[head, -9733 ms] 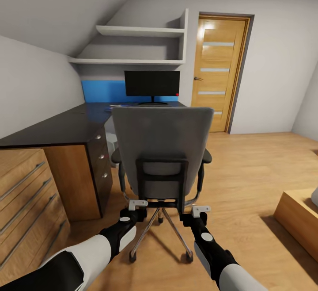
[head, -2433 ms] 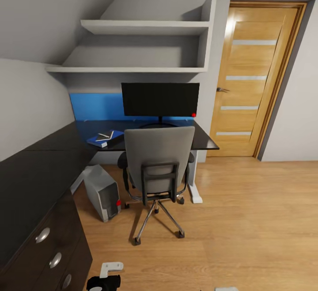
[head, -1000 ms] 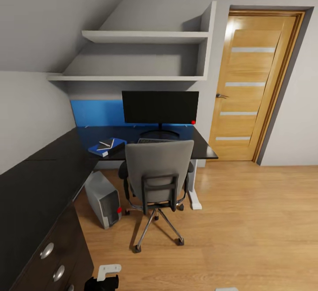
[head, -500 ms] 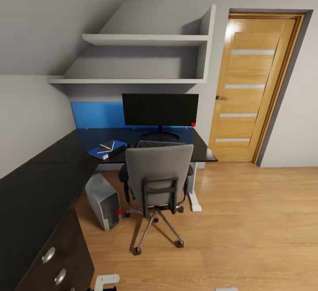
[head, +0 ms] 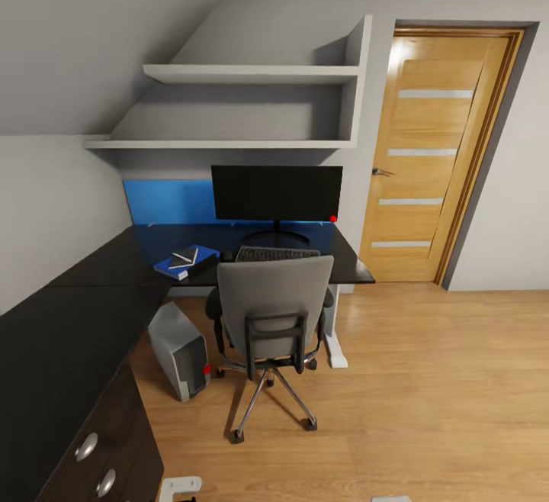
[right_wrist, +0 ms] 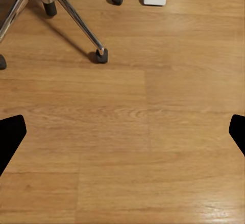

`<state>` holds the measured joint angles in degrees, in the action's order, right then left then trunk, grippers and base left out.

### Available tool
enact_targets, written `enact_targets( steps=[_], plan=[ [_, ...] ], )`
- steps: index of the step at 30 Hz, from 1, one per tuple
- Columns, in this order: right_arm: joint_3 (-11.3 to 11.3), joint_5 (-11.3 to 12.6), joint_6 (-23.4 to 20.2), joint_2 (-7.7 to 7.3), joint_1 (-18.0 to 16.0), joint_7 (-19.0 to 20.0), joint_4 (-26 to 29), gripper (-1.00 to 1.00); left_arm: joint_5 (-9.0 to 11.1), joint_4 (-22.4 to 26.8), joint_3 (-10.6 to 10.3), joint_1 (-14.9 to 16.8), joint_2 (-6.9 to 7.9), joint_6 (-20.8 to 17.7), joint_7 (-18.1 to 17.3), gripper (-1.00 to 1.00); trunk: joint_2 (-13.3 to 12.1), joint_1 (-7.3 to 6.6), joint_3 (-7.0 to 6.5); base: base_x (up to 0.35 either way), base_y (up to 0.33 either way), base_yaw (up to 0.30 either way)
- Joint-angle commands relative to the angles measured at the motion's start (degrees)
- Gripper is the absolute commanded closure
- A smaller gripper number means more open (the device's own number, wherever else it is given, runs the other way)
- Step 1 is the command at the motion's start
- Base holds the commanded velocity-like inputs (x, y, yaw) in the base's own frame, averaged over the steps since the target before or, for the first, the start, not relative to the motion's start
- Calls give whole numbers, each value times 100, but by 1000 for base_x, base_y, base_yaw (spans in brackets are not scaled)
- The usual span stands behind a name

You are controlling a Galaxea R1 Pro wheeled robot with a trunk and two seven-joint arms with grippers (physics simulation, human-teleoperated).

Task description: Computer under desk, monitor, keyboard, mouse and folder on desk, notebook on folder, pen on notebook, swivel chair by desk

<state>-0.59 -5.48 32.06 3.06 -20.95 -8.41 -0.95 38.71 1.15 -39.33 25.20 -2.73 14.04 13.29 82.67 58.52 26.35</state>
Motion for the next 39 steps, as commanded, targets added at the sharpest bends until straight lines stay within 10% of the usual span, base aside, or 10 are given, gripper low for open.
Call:
enact_targets(
  steps=[1,39],
  plan=[
    [-4,-59,11,1,-6,-56,-10,-100,32,-1,-48,3,-1,11,25,-100,-38,-23,-12,0,0,0],
    [-8,-59,11,1,-6,-56,-10,-100,32,-1,-57,-24,-7,7,16,-100,-1562,-858,-695,0,0,0]
  ],
)
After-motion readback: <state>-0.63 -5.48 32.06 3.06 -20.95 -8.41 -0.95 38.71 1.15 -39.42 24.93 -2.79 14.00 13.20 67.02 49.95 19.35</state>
